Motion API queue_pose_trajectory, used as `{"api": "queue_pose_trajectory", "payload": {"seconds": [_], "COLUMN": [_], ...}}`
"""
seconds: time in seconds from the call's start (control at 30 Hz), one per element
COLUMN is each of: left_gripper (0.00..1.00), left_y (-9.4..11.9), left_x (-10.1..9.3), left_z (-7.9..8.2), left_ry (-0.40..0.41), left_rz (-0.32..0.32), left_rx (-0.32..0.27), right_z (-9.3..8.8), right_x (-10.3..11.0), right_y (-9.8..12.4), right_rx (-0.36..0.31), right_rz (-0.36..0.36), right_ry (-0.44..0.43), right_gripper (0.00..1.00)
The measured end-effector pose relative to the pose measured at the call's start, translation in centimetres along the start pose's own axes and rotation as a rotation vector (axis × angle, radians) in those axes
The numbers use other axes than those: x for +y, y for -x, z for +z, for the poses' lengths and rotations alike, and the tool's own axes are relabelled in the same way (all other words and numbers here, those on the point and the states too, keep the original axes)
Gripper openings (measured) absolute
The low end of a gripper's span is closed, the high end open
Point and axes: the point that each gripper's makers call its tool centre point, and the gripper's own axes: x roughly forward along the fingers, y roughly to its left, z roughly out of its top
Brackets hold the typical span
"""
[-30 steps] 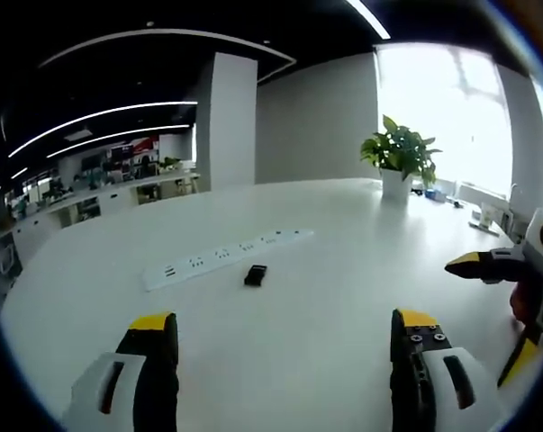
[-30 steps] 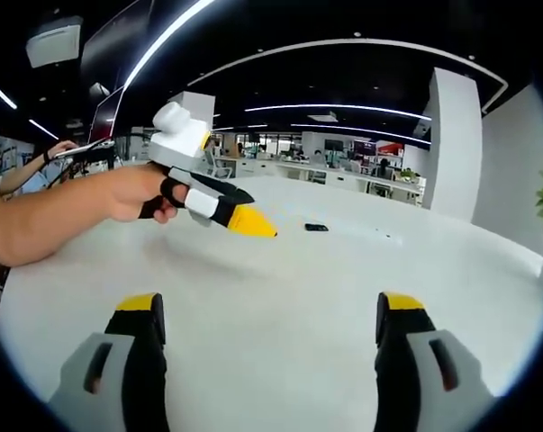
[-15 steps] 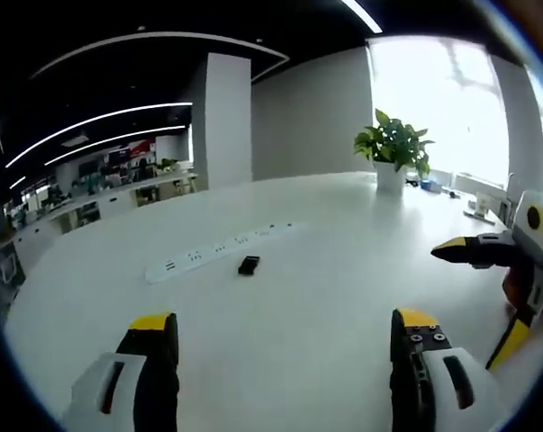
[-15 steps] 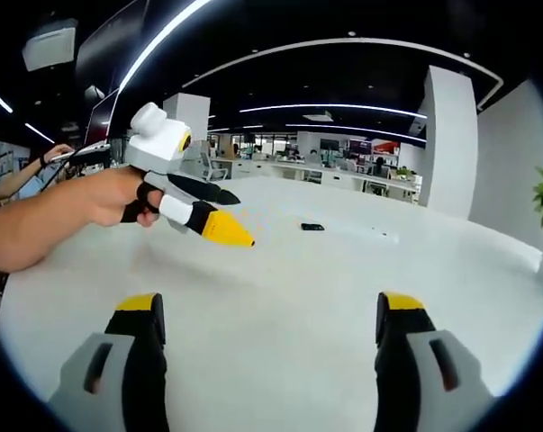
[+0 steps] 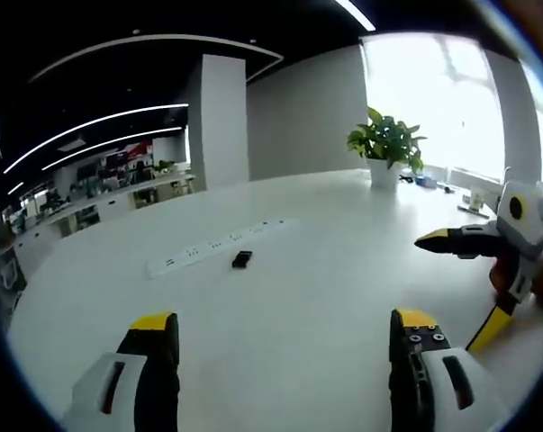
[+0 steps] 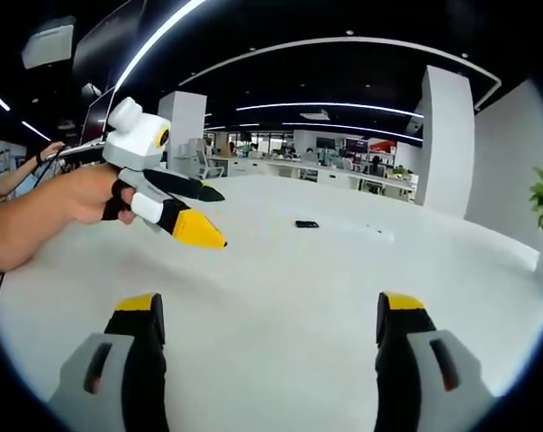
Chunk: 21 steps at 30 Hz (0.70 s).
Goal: Snap the two parts of the plastic buckle together until the buckle closes and remains connected.
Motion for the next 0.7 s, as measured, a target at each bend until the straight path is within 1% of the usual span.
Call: {"api": "queue_pose_trajectory", "payload": {"seconds": [0.43,0.6,0.7], "left_gripper": [0.98,0.99,0.99], "left_y": [1.5,1.7,1.8], "left_x": [0.7,0.8,0.9], "left_z": [-0.7,-1.2,-1.3], "left_ry": [0.0,-0.012,-0.016], "left_rz": [0.017,0.021,0.024], "left_rx": [-0.009,0.0,0.002], "right_z": [0.3,0.4,0.0], "right_x": [-0.1,-0.3,-0.2], "right_y": [0.6,0.7,0.5], "right_rx": [-0.016,-0.019,-0.009], "right_rz": [-0.013,-0.024,-0.027], "right_ry": [-0.015,-0.01,-0.006], "right_gripper": [0.98,0.98,0.98]}}
